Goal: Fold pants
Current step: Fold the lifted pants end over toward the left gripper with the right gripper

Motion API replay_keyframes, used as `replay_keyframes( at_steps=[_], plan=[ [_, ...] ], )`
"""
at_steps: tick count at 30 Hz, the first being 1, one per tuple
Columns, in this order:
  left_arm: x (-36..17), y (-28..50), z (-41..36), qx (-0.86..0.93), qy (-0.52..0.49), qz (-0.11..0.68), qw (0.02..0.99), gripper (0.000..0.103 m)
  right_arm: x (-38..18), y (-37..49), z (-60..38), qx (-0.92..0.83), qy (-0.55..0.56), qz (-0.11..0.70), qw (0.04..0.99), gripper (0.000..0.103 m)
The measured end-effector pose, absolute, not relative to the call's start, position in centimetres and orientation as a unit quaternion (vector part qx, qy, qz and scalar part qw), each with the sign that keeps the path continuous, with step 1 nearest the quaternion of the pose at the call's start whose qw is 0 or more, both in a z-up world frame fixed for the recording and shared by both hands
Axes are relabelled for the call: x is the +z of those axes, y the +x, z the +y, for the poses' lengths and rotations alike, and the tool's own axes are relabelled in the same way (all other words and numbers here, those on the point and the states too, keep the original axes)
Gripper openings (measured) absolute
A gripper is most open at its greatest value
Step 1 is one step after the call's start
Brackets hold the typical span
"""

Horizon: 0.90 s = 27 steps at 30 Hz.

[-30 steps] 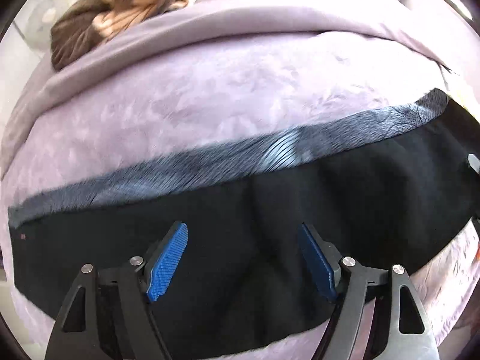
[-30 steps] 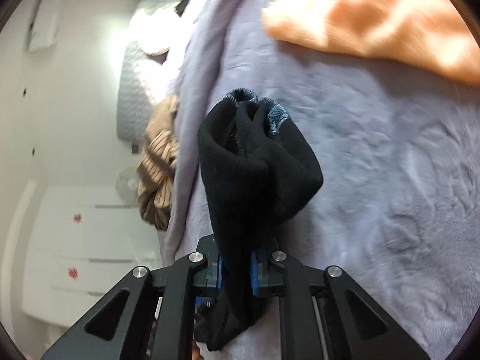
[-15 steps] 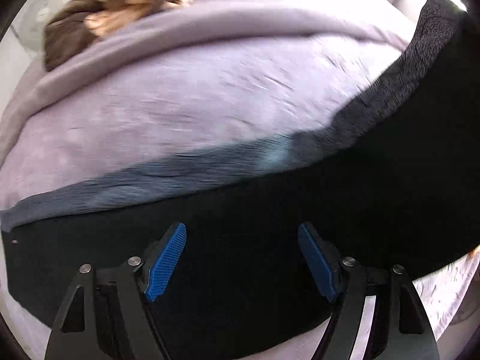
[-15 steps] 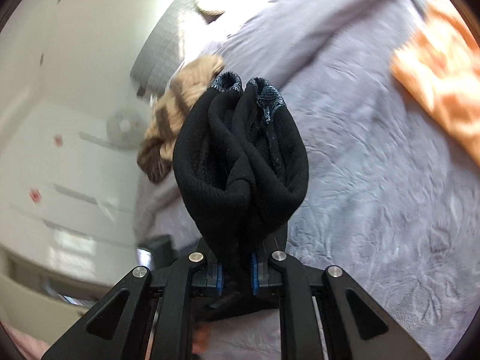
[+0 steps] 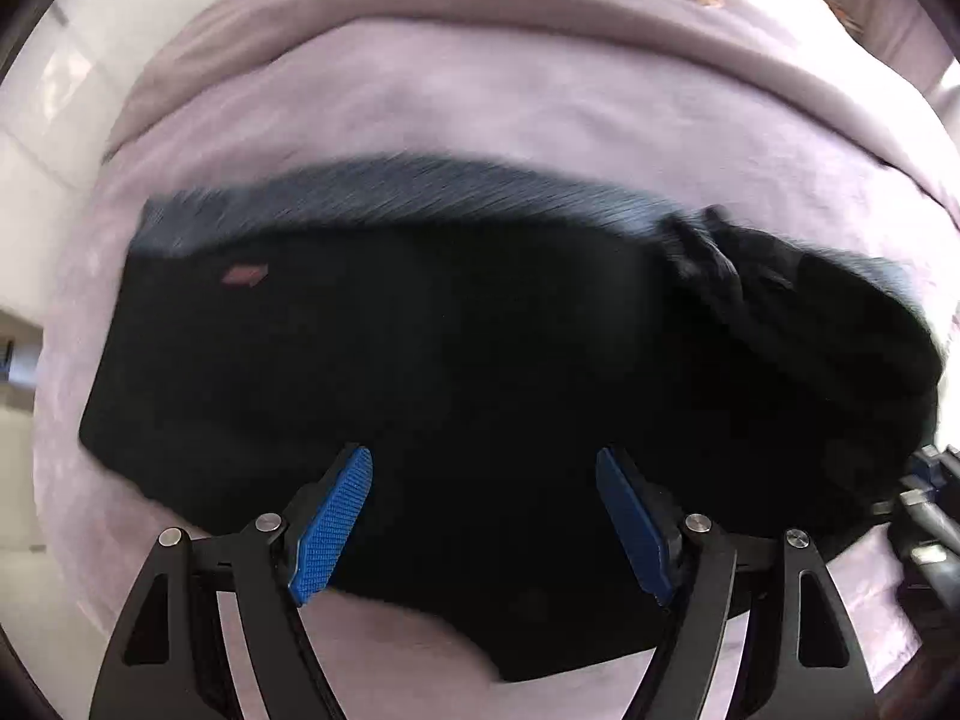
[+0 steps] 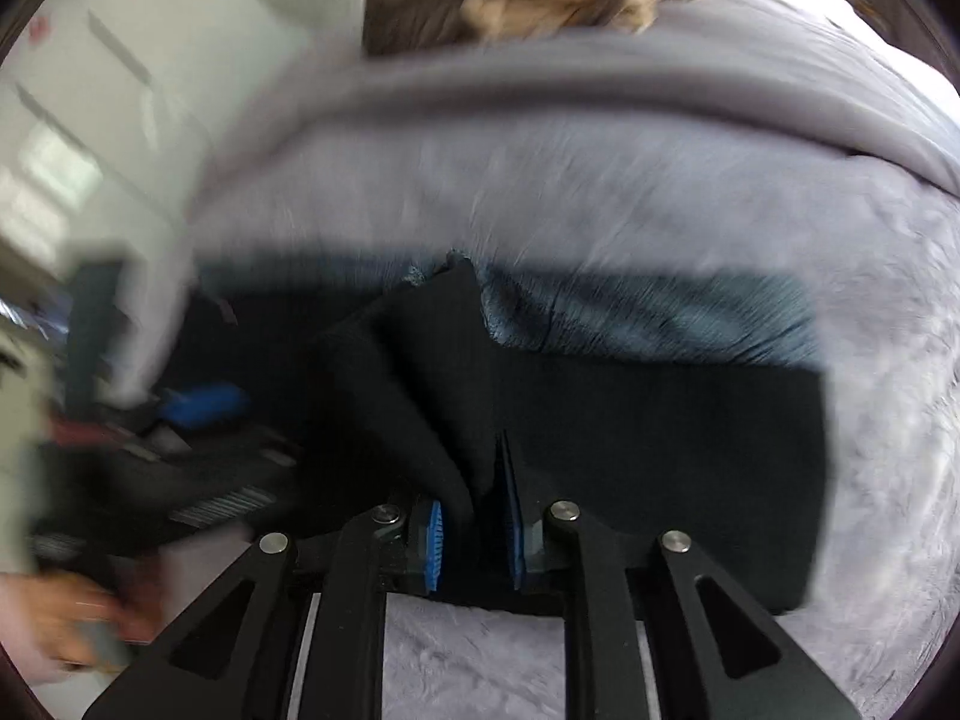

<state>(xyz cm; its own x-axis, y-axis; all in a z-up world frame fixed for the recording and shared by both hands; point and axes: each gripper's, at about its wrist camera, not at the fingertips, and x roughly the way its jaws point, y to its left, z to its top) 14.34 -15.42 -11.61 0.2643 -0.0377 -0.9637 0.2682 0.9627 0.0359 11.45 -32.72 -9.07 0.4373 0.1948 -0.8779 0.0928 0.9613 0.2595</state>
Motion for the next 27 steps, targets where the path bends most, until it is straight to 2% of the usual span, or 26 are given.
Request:
replay_keyframes(
  at_steps=[2, 4, 5, 6, 9, 10, 13, 15, 18, 20, 24, 25, 26, 27],
  plan=[
    [-11.7, 14.4, -13.9, -0.088, 0.091, 0.602, 0.788, 0.078, -10.6, 12.1, -29.7, 0.003, 0.064, 0.551, 0.832, 0.023],
    [-11.6, 14.2, -12.3, -0.087, 0.084, 0.603, 0.788, 0.078, -10.8, 12.0, -26.7, -0.027, -0.034, 0.554, 0.831, 0.029],
    [-11.3, 14.3, -11.8, -0.088, 0.080, 0.603, 0.789, 0.078, -10.6, 11.8, -25.5, -0.031, -0.077, 0.551, 0.830, 0.040],
    [-11.0, 14.6, -11.5, -0.090, 0.076, 0.601, 0.790, 0.078, -10.2, 11.4, -24.2, -0.025, -0.112, 0.547, 0.829, 0.047],
    [-9.6, 15.3, -11.5, -0.108, 0.064, 0.597, 0.792, 0.078, -8.1, 9.6, -22.6, 0.019, -0.142, 0.531, 0.835, 0.048],
    [-9.1, 15.4, -11.8, -0.120, 0.061, 0.597, 0.791, 0.078, -7.5, 9.1, -22.9, 0.035, -0.121, 0.532, 0.837, 0.048],
    [-7.7, 15.6, -13.2, -0.160, 0.055, 0.601, 0.781, 0.078, -6.6, 8.1, -28.4, 0.071, 0.093, 0.546, 0.830, 0.049],
    [-7.1, 15.4, -14.6, -0.187, 0.048, 0.602, 0.775, 0.078, -8.2, 7.2, -34.5, 0.053, 0.287, 0.536, 0.792, 0.049],
    [-6.5, 15.1, -17.3, -0.223, 0.032, 0.610, 0.759, 0.078, -11.7, 5.2, -40.8, 0.029, 0.485, 0.490, 0.724, 0.049],
    [-6.3, 15.2, -18.6, -0.238, 0.019, 0.615, 0.752, 0.078, -13.7, 4.4, -43.0, 0.027, 0.547, 0.466, 0.695, 0.049],
    [-7.4, 14.9, -21.8, -0.240, 0.050, 0.635, 0.733, 0.078, -15.9, 3.6, -44.0, 0.019, 0.594, 0.449, 0.667, 0.049],
    [-8.3, 15.2, -22.1, -0.240, 0.055, 0.638, 0.730, 0.073, -16.3, 3.4, -44.4, 0.020, 0.613, 0.437, 0.658, 0.048],
    [-9.7, 15.7, -21.3, -0.243, 0.057, 0.642, 0.725, 0.052, -17.1, 3.0, -44.8, 0.019, 0.638, 0.421, 0.644, 0.045],
    [-10.5, 15.7, -21.7, -0.250, 0.058, 0.650, 0.715, 0.043, -17.9, 2.9, -44.9, 0.019, 0.657, 0.410, 0.632, 0.022]
  ],
)
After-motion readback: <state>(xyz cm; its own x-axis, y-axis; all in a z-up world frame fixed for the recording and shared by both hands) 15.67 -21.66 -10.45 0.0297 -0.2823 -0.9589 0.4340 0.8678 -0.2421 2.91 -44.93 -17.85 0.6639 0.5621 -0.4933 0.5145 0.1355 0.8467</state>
